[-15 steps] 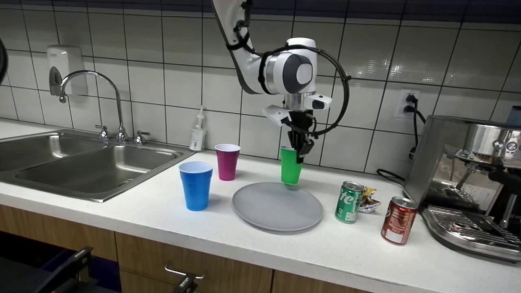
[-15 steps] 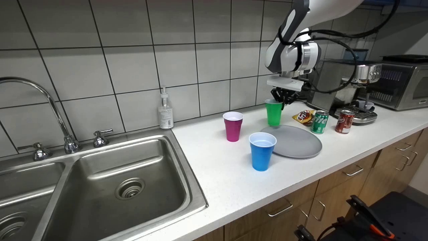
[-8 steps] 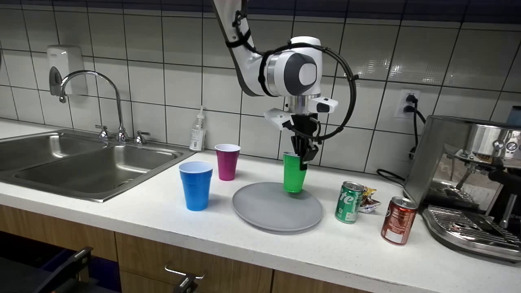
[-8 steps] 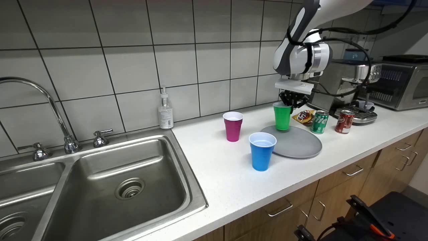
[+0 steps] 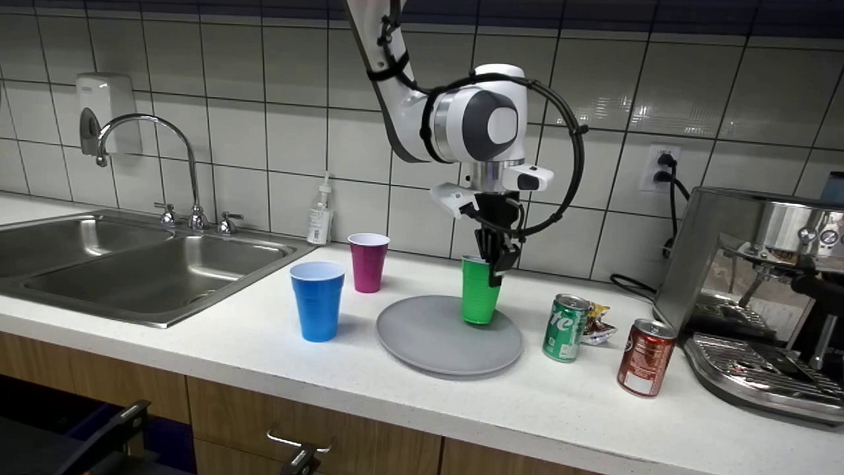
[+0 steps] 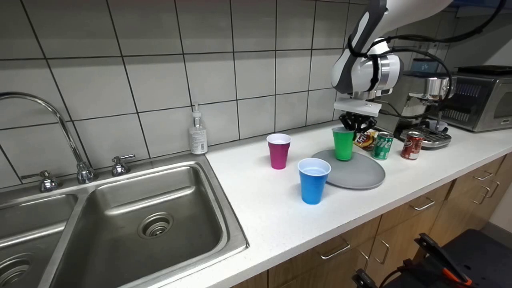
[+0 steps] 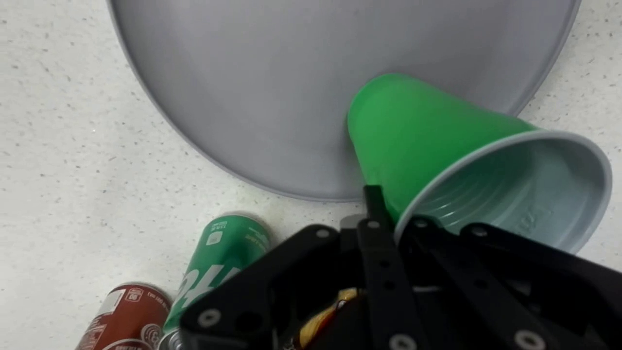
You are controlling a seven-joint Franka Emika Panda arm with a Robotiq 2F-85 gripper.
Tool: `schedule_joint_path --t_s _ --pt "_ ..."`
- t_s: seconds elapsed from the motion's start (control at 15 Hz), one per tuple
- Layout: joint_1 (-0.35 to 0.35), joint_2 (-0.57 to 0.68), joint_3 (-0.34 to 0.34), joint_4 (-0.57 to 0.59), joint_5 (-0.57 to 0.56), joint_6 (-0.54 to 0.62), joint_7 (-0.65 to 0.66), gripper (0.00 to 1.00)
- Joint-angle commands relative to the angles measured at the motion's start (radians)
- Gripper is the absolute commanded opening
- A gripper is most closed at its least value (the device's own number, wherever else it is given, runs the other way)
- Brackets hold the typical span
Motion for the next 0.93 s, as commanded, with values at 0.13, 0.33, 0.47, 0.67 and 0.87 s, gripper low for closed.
schedule_joint_path --t_s 0.13,0.33,0.47,0.67,0.87 --pt "0.012 -0.018 -0.011 -0.029 -0.024 0.003 0.019 0.28" --pt "0.015 -0.025 -0.012 -0.037 -0.025 0.012 0.017 0.42" --pt "0.013 -0.039 -0.009 -0.047 -0.022 0.014 0.008 0.57" --pt "0.009 -0.068 -0.005 -0.068 -0.017 0.035 -0.008 0.81" --pt "0.009 -0.107 -0.002 -0.1 -0.016 0.065 -0.02 0.99"
